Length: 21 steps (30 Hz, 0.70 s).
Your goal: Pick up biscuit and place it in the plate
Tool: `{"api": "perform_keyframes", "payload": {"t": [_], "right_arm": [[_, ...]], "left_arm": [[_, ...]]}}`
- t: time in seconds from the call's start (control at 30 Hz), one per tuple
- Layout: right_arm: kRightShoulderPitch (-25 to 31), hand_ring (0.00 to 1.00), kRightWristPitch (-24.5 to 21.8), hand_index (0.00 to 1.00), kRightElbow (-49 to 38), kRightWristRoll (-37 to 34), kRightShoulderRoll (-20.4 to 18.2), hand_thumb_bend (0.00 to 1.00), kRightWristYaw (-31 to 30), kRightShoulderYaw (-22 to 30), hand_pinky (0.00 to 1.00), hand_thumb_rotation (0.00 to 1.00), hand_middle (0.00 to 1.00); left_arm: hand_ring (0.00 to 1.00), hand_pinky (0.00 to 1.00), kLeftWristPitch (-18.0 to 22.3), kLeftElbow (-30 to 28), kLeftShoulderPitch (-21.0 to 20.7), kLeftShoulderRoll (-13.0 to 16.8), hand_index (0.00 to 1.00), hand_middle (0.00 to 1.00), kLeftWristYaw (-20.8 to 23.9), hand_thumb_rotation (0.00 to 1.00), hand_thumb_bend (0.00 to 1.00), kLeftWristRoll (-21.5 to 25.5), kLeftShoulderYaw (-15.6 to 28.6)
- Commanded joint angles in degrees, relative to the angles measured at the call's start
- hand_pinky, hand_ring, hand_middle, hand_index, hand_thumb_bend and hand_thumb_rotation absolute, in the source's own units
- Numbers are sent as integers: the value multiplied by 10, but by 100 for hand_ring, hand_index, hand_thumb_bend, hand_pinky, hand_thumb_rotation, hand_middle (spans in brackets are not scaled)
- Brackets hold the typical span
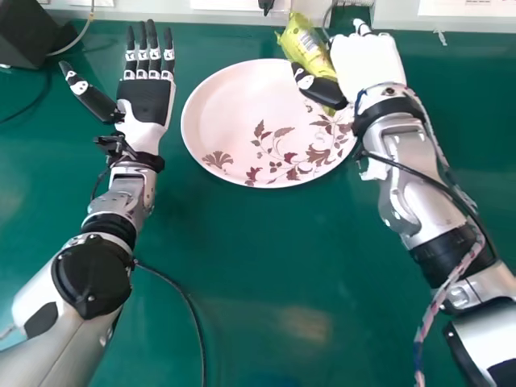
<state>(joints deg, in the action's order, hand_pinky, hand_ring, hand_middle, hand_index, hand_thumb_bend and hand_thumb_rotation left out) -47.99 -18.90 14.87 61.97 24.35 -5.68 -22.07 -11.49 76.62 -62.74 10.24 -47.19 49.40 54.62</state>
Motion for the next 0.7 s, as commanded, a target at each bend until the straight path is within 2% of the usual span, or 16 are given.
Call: {"api": "perform_keyframes", "payload": {"t": [0.0,0.37,0.67], "right_arm": [[-18,31,-1,50,4,3,-9,52,-1,-7,16,0,41],[-43,31,24,51,76,-10,-28,52,23,-23,16,0,42],[-63,32,51,51,155,-20,-37,52,69,-36,17,0,42]], "left_arm": [[87,90,-1,-1,0,3,100,100,-7,50,100,-7,-8],[89,95,15,-2,-1,-1,100,100,1,44,100,-12,-6],[88,92,13,-1,-2,-2,100,100,-1,43,100,-10,-4]]}}
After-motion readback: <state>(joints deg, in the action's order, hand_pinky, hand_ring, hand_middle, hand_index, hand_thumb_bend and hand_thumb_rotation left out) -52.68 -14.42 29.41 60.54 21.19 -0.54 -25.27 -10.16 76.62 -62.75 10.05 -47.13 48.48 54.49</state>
